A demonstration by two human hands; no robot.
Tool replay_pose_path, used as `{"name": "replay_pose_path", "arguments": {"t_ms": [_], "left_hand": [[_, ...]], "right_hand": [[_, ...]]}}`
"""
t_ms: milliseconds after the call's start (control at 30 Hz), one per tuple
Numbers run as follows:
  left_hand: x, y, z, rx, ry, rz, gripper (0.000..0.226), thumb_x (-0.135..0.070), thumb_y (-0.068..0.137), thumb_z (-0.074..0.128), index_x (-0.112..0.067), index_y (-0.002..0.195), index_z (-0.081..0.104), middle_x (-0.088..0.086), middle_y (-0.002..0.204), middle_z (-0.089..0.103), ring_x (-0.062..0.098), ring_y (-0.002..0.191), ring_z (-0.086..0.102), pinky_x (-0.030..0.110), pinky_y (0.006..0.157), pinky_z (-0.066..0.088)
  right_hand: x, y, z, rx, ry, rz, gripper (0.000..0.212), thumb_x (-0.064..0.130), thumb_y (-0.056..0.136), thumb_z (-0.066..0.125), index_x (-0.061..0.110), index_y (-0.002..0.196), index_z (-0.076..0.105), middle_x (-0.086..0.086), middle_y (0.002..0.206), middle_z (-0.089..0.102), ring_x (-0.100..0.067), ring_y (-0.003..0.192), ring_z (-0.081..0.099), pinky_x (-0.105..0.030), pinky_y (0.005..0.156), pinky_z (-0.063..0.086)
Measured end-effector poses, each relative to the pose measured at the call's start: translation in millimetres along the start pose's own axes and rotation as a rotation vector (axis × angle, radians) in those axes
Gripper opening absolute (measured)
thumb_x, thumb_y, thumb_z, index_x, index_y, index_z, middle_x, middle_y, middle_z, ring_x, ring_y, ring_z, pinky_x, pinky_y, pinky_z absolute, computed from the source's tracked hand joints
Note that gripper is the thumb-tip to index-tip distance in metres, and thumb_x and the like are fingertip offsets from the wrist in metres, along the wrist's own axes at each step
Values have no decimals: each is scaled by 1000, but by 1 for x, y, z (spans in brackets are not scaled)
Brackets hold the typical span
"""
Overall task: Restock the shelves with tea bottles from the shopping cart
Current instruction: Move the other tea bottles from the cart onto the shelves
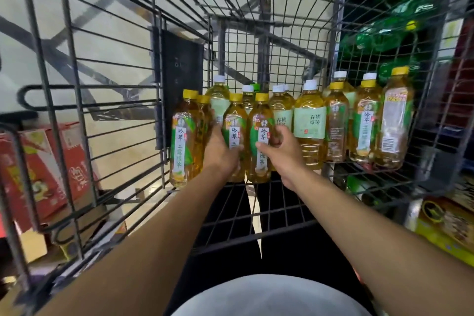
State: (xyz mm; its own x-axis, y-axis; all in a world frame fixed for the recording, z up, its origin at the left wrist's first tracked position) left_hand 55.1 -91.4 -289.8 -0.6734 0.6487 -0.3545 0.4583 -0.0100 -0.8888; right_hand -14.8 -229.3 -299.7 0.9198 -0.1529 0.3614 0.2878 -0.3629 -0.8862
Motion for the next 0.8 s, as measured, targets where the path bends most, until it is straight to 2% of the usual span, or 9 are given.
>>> {"name": "replay_pose_path", "arguments": {"t_ms": [67,167,267,333,467,567,700,733,800], "left_hand": [[4,-5,4,-14,-20,23,62,-5,94,68,-20,147,38,7,135,60,24,119,61,45,98,56],[11,-9,9,-20,-83,43,61,-2,96,63,-21,148,37,4,135,58,23,120,60,46,100,55],[16,-8,7,-39,-95,73,60,-2,95,64,-20,148,41,4,135,60,24,123,60,49,102,54],[22,-7,4,-52,-89,107,62,-4,93,67,-20,148,43,5,136,61,24,125,59,50,103,53],[27,-8,0,-47,-184,123,56,-3,92,69,-21,142,50,1,127,65,24,119,64,52,96,57],[23,-10,-4,18,-265,140,51,0,93,68,-19,138,54,-3,116,66,24,112,67,50,93,59],[13,-21,-9,99,-395,136,45,0,95,65,-24,131,54,5,119,66,25,106,71,46,82,63],[9,-24,-11,116,-417,136,45,1,95,65,-26,129,53,6,121,65,25,104,71,45,80,63],[0,-33,-15,163,-447,150,44,2,95,64,-28,124,50,6,122,62,21,100,71,42,76,64]], "right_hand": [[-6,-3,1,-9,-10,-23,54,16,90,76,28,134,48,0,126,61,-18,115,61,-32,80,60],[-12,-7,6,-19,-24,-43,59,12,93,71,28,140,41,-1,134,49,-17,119,55,-25,79,56],[-16,-11,16,-53,-59,-64,67,11,90,73,36,139,35,-1,134,47,-19,121,54,-40,92,59],[-17,-14,22,-76,-75,-81,71,12,86,75,42,135,33,-1,134,45,-21,123,51,-46,95,57],[-18,-17,21,-38,25,-83,72,8,89,73,37,141,34,2,134,49,-19,124,53,-45,95,58],[-15,-23,14,4,137,-61,68,7,90,73,38,139,36,5,130,55,-19,119,60,-47,92,60],[-5,-37,0,33,249,-60,67,6,92,71,36,140,35,18,110,56,-10,102,63,-42,85,61],[-2,-41,-3,37,266,-67,67,5,92,70,36,141,35,18,110,56,-10,102,63,-40,84,61],[4,-49,-9,39,302,-88,68,5,91,71,38,139,36,14,114,58,-17,108,64,-44,87,61]]}}
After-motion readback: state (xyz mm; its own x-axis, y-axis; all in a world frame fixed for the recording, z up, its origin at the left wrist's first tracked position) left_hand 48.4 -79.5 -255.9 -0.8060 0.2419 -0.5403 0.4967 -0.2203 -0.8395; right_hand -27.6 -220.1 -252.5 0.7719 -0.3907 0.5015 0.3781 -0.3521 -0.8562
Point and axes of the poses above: each hand's wrist, its own y-axis towards the middle knuckle, its own z-axis out of the palm, x = y × z, the point moved 1 cm from there along y, towards the middle knuckle
